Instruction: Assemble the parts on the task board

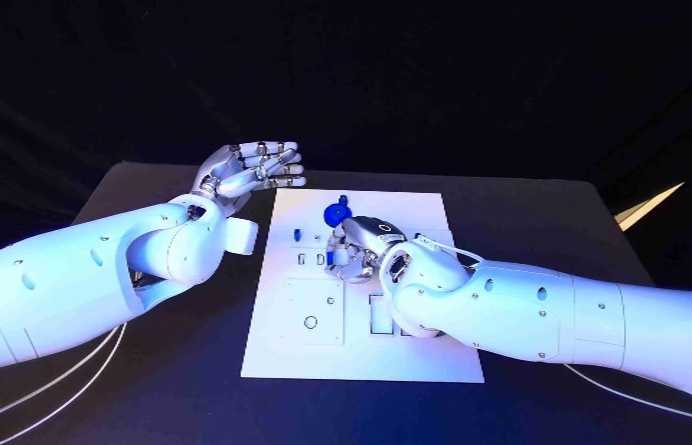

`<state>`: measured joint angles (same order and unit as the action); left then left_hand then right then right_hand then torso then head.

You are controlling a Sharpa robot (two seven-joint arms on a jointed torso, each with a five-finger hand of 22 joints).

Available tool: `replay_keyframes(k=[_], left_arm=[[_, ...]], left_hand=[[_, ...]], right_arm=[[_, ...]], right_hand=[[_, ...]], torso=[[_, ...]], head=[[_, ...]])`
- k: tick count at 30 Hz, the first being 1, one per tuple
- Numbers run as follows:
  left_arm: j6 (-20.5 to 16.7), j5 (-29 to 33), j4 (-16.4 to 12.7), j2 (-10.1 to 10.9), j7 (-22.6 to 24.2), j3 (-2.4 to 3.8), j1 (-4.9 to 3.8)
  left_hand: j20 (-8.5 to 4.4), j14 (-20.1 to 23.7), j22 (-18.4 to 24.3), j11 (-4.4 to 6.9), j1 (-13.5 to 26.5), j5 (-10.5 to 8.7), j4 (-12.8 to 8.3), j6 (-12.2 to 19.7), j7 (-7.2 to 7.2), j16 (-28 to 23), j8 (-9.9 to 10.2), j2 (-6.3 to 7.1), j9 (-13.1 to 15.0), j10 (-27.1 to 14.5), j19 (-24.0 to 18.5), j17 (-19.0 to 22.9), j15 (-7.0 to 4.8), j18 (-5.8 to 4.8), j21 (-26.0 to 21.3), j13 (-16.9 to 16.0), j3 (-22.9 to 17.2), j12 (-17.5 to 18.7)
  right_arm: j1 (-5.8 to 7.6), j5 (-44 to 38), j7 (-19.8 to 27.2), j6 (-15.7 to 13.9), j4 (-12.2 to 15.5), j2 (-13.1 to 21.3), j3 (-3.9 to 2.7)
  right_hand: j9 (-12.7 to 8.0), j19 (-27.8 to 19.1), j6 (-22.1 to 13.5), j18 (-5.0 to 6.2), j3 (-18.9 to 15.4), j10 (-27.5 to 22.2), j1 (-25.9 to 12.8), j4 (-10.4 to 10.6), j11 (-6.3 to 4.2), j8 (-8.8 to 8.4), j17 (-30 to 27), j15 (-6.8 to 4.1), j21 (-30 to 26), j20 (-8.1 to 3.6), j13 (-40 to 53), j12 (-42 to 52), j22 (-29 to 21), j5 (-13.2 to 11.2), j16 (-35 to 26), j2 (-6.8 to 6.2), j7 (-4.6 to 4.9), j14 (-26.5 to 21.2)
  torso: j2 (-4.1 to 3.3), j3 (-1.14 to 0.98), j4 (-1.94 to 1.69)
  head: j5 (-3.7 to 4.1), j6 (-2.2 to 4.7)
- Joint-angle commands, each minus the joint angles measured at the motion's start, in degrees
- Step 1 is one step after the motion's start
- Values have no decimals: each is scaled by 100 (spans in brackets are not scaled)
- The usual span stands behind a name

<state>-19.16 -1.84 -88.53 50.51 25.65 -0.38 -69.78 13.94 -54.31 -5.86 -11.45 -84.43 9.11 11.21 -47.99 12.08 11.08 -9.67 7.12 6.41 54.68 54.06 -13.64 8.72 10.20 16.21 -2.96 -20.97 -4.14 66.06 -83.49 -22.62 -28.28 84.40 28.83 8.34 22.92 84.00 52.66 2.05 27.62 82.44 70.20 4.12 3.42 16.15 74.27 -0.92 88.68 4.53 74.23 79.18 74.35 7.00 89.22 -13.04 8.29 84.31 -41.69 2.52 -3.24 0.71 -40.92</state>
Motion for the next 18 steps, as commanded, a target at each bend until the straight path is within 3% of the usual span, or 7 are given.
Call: replay_keyframes(k=[1,10,16,18], left_arm=[[18,-5,-7,-8,1,3,-3],[17,-5,-1,-8,-6,1,-3],[1,-111,22,-7,-97,1,-2],[-4,-227,41,-6,-195,0,-2]], left_hand=[[-9,74,-85,14,93,25,-81,46,186,-9,-47,86,80,-25,23,-93,1,10,118,-79,-111,43],[-9,74,-85,14,93,25,-81,46,186,-9,-47,86,80,-25,23,-93,1,10,118,-79,-111,43],[-8,83,-85,12,98,24,-88,55,186,-15,-43,92,78,-34,16,-100,3,9,120,-77,-111,46],[-7,63,-87,10,130,19,-82,72,186,-4,-34,108,74,-46,16,-118,1,11,127,-77,-96,48]], right_arm=[[-5,-5,27,-4,-3,-3,1],[-5,7,77,-31,18,16,1],[-4,-36,163,-225,146,125,0],[-3,-36,246,-368,227,210,-2]], right_hand=[[-67,600,-169,-205,-9,-119,-94,74,30,-108,1573,45,132,81,628,-120,1565,74,78,-19,24,569],[-165,600,-302,-205,-429,-228,-57,219,68,-230,1573,81,132,123,526,-249,1565,89,78,-83,61,569],[-348,600,-486,-205,-1597,-359,475,671,135,-460,1560,151,132,172,392,-388,1565,133,71,58,149,565],[-454,600,-636,-205,-2101,-419,875,1113,196,-636,1554,228,132,207,323,-444,1565,163,68,70,215,564]], torso=[[-2,0,-2],[1,2,-7],[2,-2,-7],[7,-5,-2]], head=[[7,3],[22,0],[17,-6],[4,-6]])
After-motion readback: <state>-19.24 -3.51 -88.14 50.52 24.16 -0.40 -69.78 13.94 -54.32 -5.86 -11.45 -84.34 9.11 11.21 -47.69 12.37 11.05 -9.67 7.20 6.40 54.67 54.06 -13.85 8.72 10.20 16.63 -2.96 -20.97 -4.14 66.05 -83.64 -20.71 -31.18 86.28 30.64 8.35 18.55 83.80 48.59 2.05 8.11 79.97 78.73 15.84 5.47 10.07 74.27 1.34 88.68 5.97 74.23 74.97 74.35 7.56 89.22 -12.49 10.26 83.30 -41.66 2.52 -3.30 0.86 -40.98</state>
